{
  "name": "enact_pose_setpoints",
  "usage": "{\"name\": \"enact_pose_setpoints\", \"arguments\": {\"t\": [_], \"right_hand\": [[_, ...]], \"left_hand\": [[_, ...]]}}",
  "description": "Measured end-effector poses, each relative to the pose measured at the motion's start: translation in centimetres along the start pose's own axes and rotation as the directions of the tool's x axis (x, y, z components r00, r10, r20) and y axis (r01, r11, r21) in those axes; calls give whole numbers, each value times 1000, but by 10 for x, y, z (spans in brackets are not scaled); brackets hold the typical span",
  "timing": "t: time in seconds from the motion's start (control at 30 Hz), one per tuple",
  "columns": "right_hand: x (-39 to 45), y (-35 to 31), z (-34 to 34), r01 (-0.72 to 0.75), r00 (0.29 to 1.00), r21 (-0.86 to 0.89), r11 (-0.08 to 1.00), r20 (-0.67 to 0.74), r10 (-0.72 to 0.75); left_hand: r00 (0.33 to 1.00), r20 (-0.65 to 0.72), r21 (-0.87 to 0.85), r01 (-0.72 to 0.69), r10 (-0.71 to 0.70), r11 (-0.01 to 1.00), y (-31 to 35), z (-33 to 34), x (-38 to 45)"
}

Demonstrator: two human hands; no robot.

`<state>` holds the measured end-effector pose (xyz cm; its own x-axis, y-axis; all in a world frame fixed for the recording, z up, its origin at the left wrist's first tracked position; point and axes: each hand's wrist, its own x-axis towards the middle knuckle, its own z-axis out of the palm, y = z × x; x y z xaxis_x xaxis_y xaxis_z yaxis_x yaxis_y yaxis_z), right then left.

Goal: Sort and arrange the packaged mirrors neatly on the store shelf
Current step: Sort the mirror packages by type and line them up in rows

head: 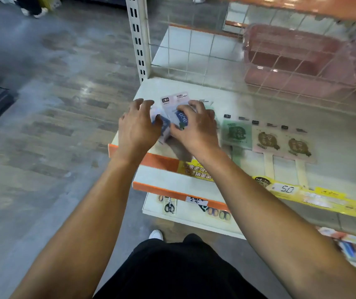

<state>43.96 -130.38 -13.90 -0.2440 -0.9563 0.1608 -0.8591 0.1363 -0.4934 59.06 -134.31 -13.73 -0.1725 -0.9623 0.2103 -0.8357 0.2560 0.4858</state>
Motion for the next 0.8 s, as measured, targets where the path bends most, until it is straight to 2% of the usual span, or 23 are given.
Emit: {"name": "enact_pose_setpoints", "arguments": {"t": [0.27,0.43,0.63,0.8], "right_hand": [[-5,47,-36,-148,986,-74,986,-94,141],[-17,83,-64,-273,958,-133,953,-125,258],[-34,131,-90,-422,899,-135,896,-189,395],[-45,159,-108,-514,849,-132,848,-215,482]], "left_hand": [[981,71,-3,-182,182,983,53,33,9],[958,165,-34,-231,233,972,101,58,9],[896,244,-60,-367,370,928,150,90,3],[867,259,-98,-415,426,905,183,108,-4]]}}
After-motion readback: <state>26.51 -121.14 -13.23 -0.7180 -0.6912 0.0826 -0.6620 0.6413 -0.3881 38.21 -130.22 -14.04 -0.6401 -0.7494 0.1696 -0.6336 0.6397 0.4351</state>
